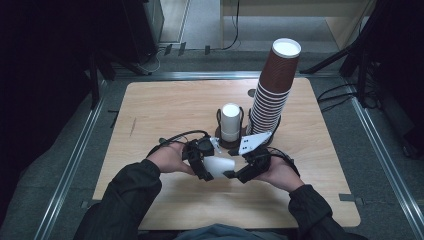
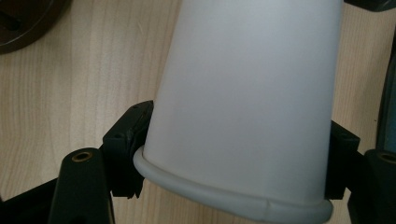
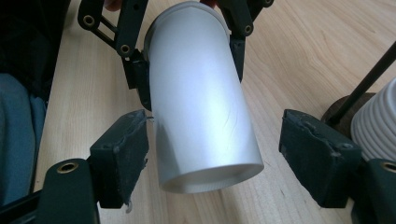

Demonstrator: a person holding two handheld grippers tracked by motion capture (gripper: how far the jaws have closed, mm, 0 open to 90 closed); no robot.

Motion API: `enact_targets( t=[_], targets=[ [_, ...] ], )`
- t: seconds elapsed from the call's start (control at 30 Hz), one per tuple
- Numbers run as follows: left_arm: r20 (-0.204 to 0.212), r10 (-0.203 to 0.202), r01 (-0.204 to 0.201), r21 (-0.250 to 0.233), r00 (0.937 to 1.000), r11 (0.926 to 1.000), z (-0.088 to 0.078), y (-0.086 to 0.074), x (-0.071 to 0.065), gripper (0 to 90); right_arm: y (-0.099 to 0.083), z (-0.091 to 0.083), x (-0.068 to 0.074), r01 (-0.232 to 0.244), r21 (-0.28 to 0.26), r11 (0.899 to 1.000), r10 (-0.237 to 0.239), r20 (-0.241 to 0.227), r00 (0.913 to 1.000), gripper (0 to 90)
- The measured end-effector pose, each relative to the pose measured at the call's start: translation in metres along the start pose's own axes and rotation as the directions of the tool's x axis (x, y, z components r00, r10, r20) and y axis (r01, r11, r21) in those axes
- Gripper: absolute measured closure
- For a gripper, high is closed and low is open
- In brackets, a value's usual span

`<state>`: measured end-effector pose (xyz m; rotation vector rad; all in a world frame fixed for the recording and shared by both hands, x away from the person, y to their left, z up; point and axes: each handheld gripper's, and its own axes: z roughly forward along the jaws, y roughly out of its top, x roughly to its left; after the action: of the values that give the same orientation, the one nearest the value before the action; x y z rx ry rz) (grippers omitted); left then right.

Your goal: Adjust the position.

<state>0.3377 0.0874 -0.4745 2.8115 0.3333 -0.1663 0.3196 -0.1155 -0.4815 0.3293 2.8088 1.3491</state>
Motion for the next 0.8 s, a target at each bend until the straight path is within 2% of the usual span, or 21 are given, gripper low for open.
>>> enact_targets(
  t=[0.23,0.37,0.43,0.8],
  targets=[
    [0.009,-0.002,0.002,0.005,1.0000,1.0000,0.003,0.003,-0.002,27.6,0.000,0.005,0.002,0.009,0.033,0.999,-0.009,-0.014,0.9999,25.8],
    [0.013,-0.010,0.010,-0.001,0.9999,1.0000,0.003,0.004,-0.002,27.3,0.000,0.009,0.003,0.037,0.050,0.998,-0.037,-0.013,0.9992,25.9],
    [0.012,-0.002,0.002,0.005,0.9999,1.0000,0.003,0.004,-0.002,27.3,-0.001,0.010,0.004,0.029,0.068,0.997,-0.028,-0.021,0.9994,26.2],
    [0.022,-0.003,0.003,0.004,0.9998,1.0000,0.004,0.007,-0.005,26.9,-0.001,0.019,0.008,0.071,0.108,0.992,-0.068,-0.024,0.9974,28.1]
  ],
)
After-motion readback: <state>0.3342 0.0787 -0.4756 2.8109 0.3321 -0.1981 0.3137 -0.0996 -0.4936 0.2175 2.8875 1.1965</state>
